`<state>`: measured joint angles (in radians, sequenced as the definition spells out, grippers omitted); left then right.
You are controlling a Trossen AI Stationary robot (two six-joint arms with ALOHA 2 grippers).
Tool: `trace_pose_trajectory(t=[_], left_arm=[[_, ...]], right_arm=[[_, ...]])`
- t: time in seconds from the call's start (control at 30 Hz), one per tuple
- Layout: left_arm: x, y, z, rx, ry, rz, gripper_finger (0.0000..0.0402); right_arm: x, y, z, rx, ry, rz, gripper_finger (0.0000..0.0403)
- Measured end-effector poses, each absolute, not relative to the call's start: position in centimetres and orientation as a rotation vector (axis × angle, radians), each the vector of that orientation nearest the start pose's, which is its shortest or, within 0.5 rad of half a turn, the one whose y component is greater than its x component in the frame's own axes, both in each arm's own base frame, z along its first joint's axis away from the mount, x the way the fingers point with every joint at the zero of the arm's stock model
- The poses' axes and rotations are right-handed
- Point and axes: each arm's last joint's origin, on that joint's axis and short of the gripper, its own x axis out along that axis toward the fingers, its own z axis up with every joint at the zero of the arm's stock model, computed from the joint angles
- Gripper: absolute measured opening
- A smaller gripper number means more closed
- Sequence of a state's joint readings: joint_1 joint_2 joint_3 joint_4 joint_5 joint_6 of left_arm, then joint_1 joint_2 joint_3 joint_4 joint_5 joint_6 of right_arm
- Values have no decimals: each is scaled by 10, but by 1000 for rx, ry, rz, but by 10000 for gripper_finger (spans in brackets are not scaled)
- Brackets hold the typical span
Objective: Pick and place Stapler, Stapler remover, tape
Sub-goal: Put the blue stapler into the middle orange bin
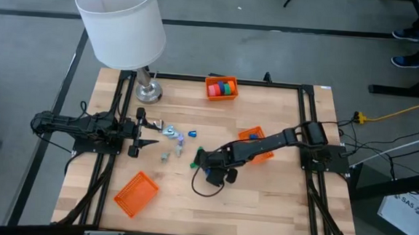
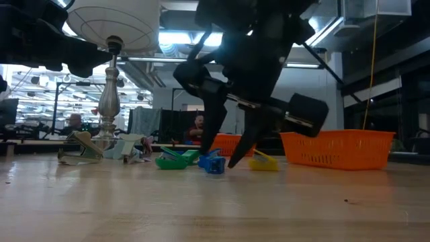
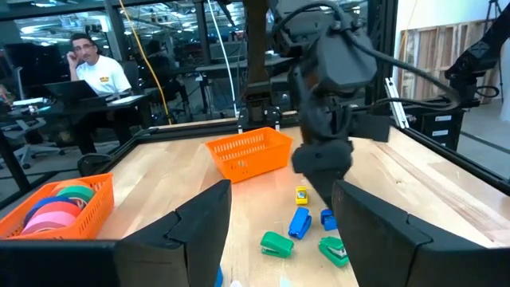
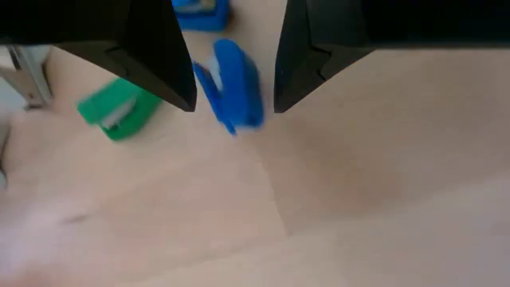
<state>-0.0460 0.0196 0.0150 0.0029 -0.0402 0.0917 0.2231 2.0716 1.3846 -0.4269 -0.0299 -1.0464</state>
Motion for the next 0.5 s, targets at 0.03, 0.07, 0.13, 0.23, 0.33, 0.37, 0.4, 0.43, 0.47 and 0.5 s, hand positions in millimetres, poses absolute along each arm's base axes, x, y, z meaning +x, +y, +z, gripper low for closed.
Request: trace_pose_trajectory(t=[0.03,0.07,0.13,0.23,0.33,0.37,0.4,0.43,0.47,0.5], left_arm=[[98,-3,167,92,2,-6,216],[98,-3,167,92,2,-6,216],[98,-3,167,92,1,-6,215],[98,-3,167,92,2,-6,215],[98,-3,167,92,1,-6,217],[98,-3,167,92,1,-6,217],[98,-3,167,92,2,-6,216],[98,-3,167,92,1,-6,216],[98,-3,167,92,2,-6,215],[98,-3,167,92,2,-6,215]], right_arm=[[407,91,138,-1037,898,790,173],[408,89,137,-1037,901,787,173],[409,85,133,-1026,915,782,173],[410,81,129,-994,942,771,173],[410,79,128,-954,967,758,173],[409,79,127,-936,977,752,171],[409,79,127,-916,984,749,169],[408,79,127,-888,990,751,165],[408,79,127,-861,994,758,158],[407,79,126,-839,1001,761,151]])
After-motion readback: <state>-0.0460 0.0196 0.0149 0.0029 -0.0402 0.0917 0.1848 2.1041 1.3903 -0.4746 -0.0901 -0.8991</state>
